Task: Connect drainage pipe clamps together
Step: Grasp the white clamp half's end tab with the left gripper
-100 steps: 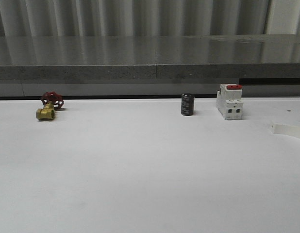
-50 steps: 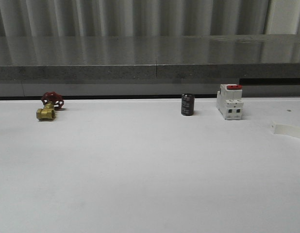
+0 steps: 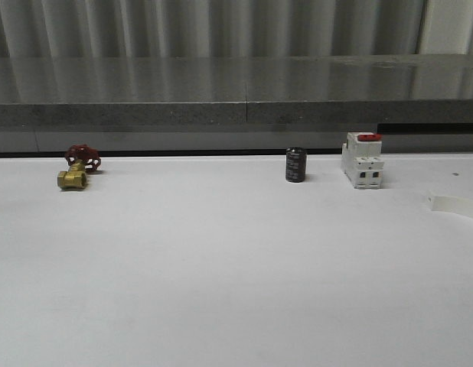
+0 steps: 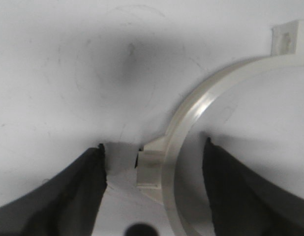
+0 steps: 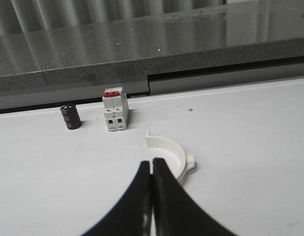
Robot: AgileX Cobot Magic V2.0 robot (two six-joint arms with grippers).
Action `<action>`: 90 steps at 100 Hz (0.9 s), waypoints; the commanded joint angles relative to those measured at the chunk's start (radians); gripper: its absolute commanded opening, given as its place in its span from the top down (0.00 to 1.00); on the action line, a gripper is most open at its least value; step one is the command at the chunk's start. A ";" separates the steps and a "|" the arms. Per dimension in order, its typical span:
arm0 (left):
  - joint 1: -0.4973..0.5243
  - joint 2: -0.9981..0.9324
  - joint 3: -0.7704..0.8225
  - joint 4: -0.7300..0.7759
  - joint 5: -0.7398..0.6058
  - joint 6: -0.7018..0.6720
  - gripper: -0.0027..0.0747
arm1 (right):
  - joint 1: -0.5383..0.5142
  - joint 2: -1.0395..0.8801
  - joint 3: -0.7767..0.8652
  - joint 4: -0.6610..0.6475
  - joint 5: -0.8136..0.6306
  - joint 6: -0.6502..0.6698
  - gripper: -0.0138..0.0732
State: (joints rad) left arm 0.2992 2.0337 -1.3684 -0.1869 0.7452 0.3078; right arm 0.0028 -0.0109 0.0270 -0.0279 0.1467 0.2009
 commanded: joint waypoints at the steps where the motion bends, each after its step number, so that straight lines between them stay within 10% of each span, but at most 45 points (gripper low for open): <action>1: -0.001 -0.048 -0.027 -0.019 0.009 0.002 0.54 | -0.007 -0.020 -0.015 -0.014 -0.079 -0.002 0.92; 41: -0.001 -0.082 -0.027 -0.019 0.045 0.002 0.79 | -0.007 -0.020 -0.015 -0.014 -0.079 -0.002 0.92; 90: -0.210 -0.300 -0.027 0.017 0.124 -0.211 0.82 | -0.007 -0.020 -0.015 -0.014 -0.079 -0.002 0.92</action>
State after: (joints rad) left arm 0.1415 1.8019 -1.3684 -0.1766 0.8674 0.1912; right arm 0.0028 -0.0109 0.0270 -0.0279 0.1467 0.2009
